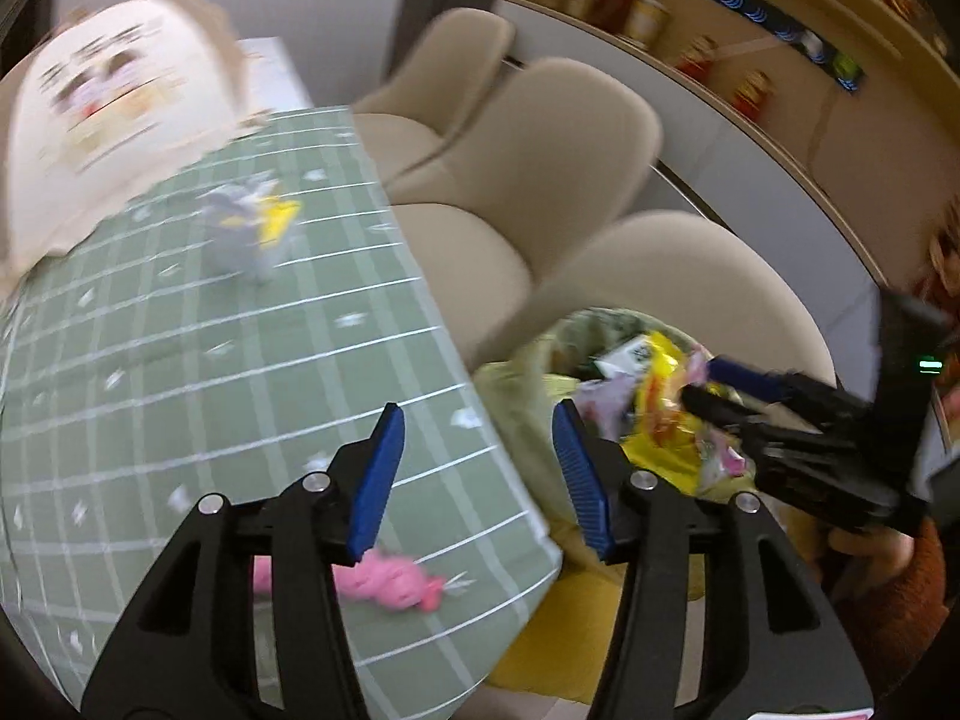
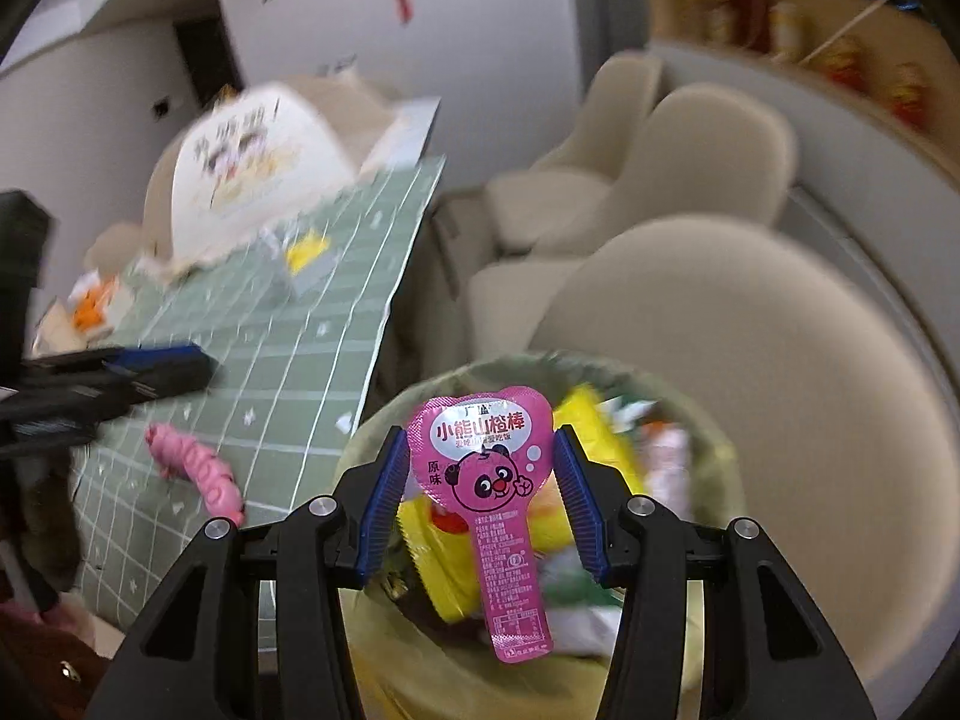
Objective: Collect trash
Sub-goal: 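Open both grippers over the bin to drop the wafer pack and lollipop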
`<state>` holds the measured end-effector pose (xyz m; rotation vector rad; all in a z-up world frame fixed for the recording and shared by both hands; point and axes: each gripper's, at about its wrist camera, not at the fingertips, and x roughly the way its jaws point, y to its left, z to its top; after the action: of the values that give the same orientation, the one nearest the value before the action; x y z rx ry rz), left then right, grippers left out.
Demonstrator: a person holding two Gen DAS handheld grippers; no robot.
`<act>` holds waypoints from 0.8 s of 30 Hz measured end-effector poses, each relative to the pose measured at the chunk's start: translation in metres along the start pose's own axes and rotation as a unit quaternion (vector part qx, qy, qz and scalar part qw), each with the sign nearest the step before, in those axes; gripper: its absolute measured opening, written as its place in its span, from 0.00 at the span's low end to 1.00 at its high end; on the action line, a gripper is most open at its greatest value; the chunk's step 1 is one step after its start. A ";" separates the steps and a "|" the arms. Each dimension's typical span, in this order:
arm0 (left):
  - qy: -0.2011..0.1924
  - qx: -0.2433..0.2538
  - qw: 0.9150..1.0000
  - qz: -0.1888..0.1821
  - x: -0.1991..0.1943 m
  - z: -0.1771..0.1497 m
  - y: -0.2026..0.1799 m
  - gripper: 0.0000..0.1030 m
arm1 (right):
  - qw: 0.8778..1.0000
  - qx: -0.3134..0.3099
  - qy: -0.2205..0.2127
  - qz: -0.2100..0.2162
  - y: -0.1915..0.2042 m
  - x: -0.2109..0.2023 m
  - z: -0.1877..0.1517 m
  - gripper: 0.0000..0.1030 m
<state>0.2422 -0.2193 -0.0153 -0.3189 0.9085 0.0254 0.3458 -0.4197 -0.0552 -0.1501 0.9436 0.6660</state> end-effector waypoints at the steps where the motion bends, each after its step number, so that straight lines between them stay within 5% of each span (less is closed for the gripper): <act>1: -0.002 -0.015 1.000 0.008 -0.006 -0.005 0.011 0.48 | 1.000 -0.005 0.022 -0.006 0.001 0.016 0.000 0.45; 7: -0.010 -0.068 0.995 0.069 -0.037 -0.036 0.056 0.48 | 0.995 -0.021 0.090 -0.031 -0.005 0.064 -0.013 0.45; 12: -0.001 -0.106 0.989 0.104 -0.053 -0.064 0.087 0.48 | 0.994 -0.008 0.102 -0.031 -0.010 0.070 -0.018 0.45; 20: -0.007 -0.089 0.992 0.085 -0.068 -0.078 0.093 0.50 | 0.994 0.023 0.095 -0.042 -0.004 0.055 -0.018 0.46; 24: -0.018 -0.067 0.995 0.067 -0.076 -0.076 0.096 0.54 | 0.997 0.039 0.031 -0.067 0.008 0.017 -0.020 0.55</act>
<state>0.1216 -0.1407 -0.0247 -0.3794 0.8923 0.2160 0.3341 -0.4137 -0.0797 -0.1650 1.0076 0.5021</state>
